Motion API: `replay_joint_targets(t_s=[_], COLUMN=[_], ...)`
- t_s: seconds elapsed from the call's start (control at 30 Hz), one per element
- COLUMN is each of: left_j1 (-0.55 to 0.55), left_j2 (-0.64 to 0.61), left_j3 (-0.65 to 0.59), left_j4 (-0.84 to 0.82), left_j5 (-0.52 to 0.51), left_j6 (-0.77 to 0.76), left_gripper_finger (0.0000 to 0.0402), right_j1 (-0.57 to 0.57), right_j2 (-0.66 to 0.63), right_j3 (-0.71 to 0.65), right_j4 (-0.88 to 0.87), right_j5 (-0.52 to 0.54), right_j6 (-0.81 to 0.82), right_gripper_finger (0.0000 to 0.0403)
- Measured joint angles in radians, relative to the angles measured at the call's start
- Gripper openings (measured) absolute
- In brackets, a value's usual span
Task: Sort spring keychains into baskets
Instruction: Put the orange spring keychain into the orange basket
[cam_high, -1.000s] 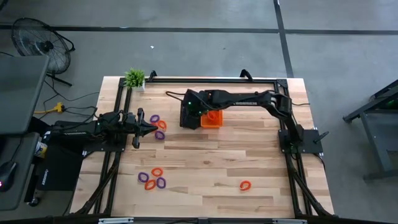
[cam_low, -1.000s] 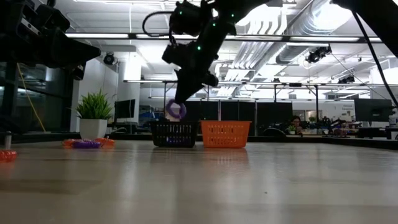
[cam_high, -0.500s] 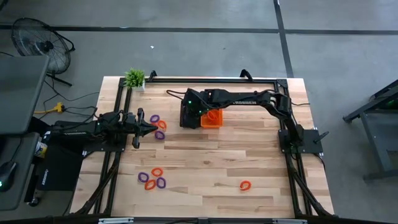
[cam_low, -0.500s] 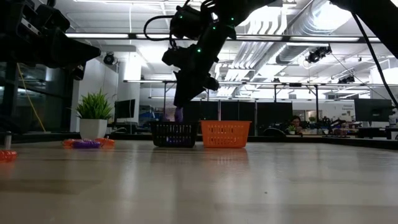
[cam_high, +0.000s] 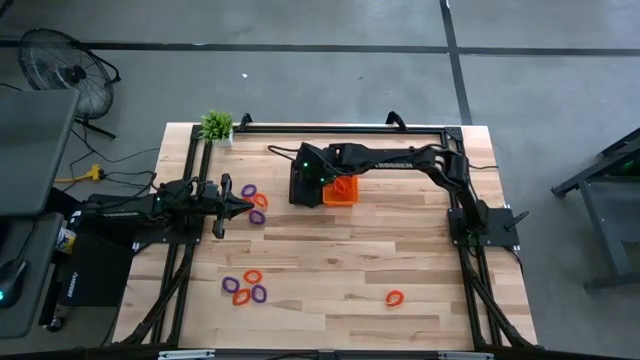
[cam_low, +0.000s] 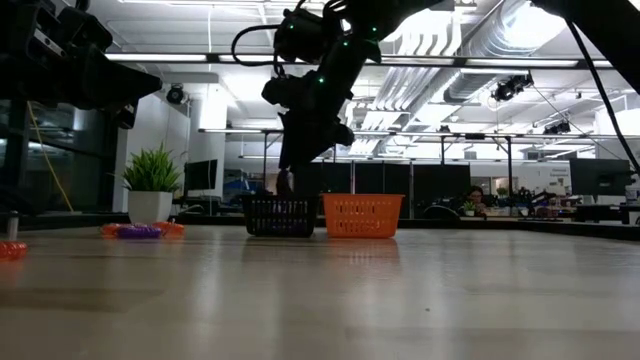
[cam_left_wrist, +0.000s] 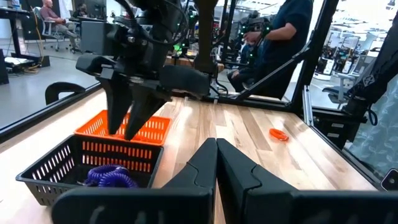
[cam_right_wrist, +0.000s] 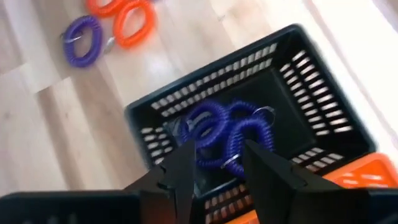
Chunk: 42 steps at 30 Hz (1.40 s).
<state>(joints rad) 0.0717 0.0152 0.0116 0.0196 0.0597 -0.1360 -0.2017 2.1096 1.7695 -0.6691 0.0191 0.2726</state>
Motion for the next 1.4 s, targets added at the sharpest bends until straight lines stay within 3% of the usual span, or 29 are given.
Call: replay_joint_targets(t_s=[0.33,0.5,0.93,1.4], left_j1=[0.0,0.0,0.0,0.0], left_j2=[0.0,0.0,0.0,0.0], left_j3=[0.0,0.0,0.0,0.0], left_j4=[0.0,0.0,0.0,0.0], left_j5=[0.0,0.0,-0.003,-0.001], left_j6=[0.0,0.0,0.0,0.0], left_gripper_finger=[0.0001,0.0001,0.0001,0.0001], right_j1=[0.088,0.161,0.358,0.653], right_j2=[-0.007,-0.015,-0.163,-0.449], right_j3=[0.0,-0.001,-0.01,-0.588], right_j4=[-0.214,-0.33,-0.526,-0.138], right_j5=[-0.246,-0.315,-0.235,-0.233], right_j6=[-0.109,-0.179,-0.247,-0.064], right_gripper_finger=[0.013,0.0129,0.0118,0.0118])
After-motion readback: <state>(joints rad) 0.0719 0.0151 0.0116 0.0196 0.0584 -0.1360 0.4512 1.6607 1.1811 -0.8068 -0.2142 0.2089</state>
